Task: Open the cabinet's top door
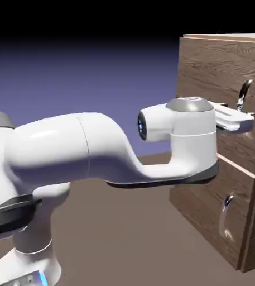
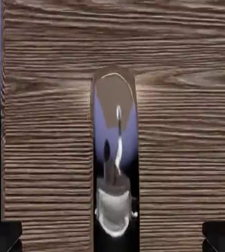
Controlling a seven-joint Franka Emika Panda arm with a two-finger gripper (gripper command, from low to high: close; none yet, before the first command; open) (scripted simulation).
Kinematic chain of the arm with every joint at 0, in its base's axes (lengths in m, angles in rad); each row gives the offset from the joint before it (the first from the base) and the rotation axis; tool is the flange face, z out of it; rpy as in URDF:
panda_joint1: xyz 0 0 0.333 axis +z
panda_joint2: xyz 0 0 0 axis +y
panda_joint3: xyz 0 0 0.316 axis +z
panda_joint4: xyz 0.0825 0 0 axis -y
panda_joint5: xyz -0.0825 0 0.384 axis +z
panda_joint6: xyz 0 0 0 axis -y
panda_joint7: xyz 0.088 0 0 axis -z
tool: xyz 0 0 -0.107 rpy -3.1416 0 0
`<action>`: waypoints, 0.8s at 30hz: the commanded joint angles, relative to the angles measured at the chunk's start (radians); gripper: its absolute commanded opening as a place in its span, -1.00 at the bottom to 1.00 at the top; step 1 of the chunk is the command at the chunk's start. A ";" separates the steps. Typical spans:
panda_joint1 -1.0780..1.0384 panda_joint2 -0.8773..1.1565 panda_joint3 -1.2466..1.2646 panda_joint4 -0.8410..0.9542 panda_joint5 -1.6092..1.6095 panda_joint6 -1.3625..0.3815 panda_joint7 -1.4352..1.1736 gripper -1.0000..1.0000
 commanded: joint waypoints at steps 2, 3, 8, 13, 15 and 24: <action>-0.036 0.003 0.022 -0.036 0.007 -0.025 0.005 -1.00; -0.072 0.005 0.045 -0.071 0.015 -0.050 0.010 -1.00; -0.254 0.011 0.168 -0.240 0.073 -0.169 0.026 -1.00; -0.435 0.000 0.310 -0.402 0.163 -0.285 0.026 -1.00; -0.507 -0.013 0.375 -0.466 0.211 -0.332 0.020 -1.00; -0.774 -0.128 0.699 -0.728 0.510 -0.553 -0.044 -1.00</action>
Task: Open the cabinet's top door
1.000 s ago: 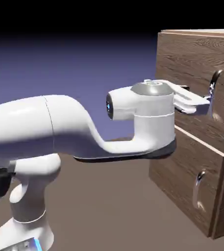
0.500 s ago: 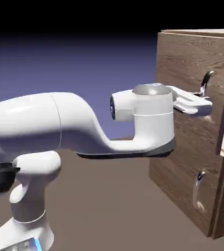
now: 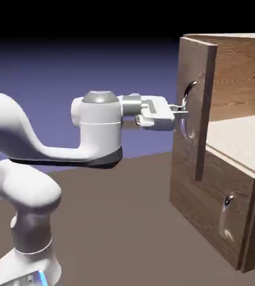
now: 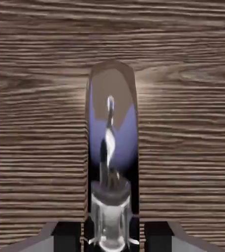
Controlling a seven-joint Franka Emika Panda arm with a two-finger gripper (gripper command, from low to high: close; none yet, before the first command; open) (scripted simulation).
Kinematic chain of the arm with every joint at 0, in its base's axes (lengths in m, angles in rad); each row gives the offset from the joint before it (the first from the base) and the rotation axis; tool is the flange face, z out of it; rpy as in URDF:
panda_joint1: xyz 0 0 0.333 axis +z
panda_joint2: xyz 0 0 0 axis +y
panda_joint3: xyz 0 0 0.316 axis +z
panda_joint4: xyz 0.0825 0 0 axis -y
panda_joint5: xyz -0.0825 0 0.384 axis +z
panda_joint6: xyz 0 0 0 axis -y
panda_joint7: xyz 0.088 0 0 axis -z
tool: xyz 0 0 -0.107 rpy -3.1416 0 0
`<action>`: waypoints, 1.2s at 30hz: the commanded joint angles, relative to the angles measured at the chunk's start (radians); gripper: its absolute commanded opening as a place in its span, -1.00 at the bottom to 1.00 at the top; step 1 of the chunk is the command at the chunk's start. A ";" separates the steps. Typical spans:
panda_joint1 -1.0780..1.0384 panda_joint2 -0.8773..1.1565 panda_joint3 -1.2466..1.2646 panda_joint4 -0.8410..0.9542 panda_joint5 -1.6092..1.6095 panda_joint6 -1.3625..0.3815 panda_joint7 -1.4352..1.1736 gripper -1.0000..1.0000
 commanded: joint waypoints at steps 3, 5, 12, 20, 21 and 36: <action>-0.019 -0.064 0.082 -0.063 0.100 -0.090 -0.044 -1.00; 0.053 -0.120 0.048 -0.080 0.099 -0.165 -0.100 -1.00; 0.228 -0.244 0.038 -0.138 0.149 -0.409 -0.201 -1.00; 0.242 -0.226 0.328 -0.195 0.418 -0.637 -0.150 -1.00; 0.247 -0.217 0.364 -0.195 0.453 -0.665 -0.141 -1.00; 0.110 -0.035 0.841 -0.114 0.915 -0.824 -0.038 -1.00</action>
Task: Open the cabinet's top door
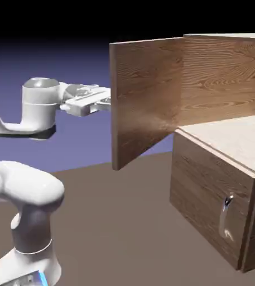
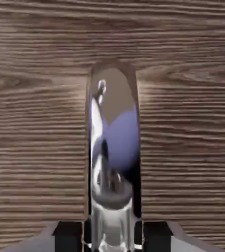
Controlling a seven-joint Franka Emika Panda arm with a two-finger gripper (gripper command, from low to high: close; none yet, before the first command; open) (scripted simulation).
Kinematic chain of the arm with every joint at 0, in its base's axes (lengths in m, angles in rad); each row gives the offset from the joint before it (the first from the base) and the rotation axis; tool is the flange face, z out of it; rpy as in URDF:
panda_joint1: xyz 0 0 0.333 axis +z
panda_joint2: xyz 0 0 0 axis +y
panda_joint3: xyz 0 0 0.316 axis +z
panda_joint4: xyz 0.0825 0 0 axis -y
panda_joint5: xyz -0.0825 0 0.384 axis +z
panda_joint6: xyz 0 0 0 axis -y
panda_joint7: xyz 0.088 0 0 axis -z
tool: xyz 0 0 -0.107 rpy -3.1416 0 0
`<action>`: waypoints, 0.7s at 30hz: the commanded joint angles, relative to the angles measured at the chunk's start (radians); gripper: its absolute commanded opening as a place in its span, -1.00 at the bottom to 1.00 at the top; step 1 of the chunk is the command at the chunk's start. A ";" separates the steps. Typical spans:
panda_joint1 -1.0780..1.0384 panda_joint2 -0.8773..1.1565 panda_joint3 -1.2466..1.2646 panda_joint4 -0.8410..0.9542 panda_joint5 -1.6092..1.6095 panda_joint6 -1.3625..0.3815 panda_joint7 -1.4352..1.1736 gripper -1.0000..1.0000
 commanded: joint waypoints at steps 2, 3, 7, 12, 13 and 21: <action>-0.073 -0.021 0.037 -0.003 0.026 0.063 -0.014 -1.00; -0.109 -0.026 0.064 0.000 0.047 0.086 -0.019 -1.00; -0.155 0.050 0.209 0.069 0.178 -0.012 0.005 -1.00; -0.235 0.184 0.390 0.204 0.327 -0.178 0.049 -1.00; -0.258 0.212 0.426 0.236 0.353 -0.212 0.058 -1.00; -0.506 0.418 0.716 0.517 0.506 -0.476 0.129 -1.00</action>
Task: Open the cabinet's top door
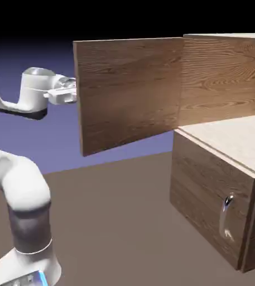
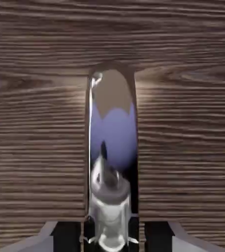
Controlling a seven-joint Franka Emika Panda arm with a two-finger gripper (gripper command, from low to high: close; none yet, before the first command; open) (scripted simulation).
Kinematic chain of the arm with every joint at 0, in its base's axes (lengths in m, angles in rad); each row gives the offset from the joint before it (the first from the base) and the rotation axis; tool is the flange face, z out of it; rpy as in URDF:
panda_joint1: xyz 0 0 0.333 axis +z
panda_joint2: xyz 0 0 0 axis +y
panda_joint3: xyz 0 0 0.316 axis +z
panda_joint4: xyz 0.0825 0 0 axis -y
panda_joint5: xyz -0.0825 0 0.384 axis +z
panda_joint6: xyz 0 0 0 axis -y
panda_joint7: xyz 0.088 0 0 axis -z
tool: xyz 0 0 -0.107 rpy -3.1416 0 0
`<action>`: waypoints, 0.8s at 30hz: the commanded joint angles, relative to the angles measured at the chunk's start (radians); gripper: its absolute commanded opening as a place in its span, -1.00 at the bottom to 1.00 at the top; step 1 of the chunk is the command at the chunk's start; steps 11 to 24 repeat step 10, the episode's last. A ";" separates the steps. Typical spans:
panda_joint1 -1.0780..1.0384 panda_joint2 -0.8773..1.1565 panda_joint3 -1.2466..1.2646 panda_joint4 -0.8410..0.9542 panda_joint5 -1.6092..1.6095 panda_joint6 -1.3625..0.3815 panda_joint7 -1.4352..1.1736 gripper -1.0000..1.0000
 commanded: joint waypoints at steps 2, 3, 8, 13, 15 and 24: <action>-0.073 0.038 0.071 0.067 0.024 -0.056 0.014 -1.00; -0.109 0.056 0.106 0.100 0.034 -0.082 0.021 -1.00; -0.290 0.106 0.269 0.241 0.078 -0.187 0.038 -1.00; -0.362 0.112 0.330 0.292 0.093 -0.219 0.038 -1.00; -0.362 0.112 0.330 0.292 0.093 -0.219 0.038 -1.00; -0.362 0.112 0.330 0.292 0.093 -0.219 0.038 -1.00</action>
